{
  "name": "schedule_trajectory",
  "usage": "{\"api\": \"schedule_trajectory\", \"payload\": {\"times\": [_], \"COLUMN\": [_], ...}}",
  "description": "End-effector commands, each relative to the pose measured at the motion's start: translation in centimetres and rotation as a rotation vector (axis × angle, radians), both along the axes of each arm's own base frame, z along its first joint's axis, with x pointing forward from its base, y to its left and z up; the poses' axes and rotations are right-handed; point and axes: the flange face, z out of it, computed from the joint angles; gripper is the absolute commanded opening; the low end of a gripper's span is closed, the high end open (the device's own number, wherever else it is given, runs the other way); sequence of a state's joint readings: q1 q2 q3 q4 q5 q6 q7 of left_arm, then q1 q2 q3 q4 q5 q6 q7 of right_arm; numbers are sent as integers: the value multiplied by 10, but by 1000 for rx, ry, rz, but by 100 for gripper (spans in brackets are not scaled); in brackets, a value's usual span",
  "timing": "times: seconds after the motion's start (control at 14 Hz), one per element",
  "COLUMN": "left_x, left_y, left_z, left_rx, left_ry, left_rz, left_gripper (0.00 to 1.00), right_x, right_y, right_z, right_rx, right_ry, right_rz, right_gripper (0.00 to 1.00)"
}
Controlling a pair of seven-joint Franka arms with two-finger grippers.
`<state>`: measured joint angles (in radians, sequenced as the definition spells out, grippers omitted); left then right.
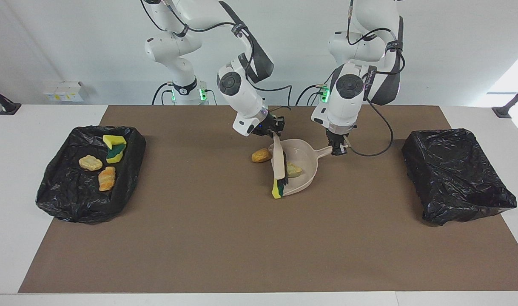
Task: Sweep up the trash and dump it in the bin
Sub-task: 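Sweep the bread and green scrap toward the dustpan with the right gripper's brush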
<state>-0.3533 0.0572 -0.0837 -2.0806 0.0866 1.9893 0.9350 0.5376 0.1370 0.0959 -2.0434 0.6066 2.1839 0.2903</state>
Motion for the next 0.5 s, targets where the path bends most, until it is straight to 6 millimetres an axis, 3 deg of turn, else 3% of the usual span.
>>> {"api": "schedule_trajectory", "payload": {"times": [0.0, 0.21, 0.43], "left_x": [-9, -24, -24], "left_y": [3, 8, 9], "left_z": [0, -8, -12], "left_rx": [5, -11, -10], "left_ry": [-30, -69, -65], "left_rz": [22, 47, 52], "left_gripper": [0, 0, 0], "right_x": [9, 14, -8], "right_y": [-24, -77, -102], "right_z": [40, 60, 47], "right_rx": [16, -96, -301], "right_ry": [46, 77, 97], "right_rz": [-14, 14, 5], "right_gripper": [0, 0, 0]}}
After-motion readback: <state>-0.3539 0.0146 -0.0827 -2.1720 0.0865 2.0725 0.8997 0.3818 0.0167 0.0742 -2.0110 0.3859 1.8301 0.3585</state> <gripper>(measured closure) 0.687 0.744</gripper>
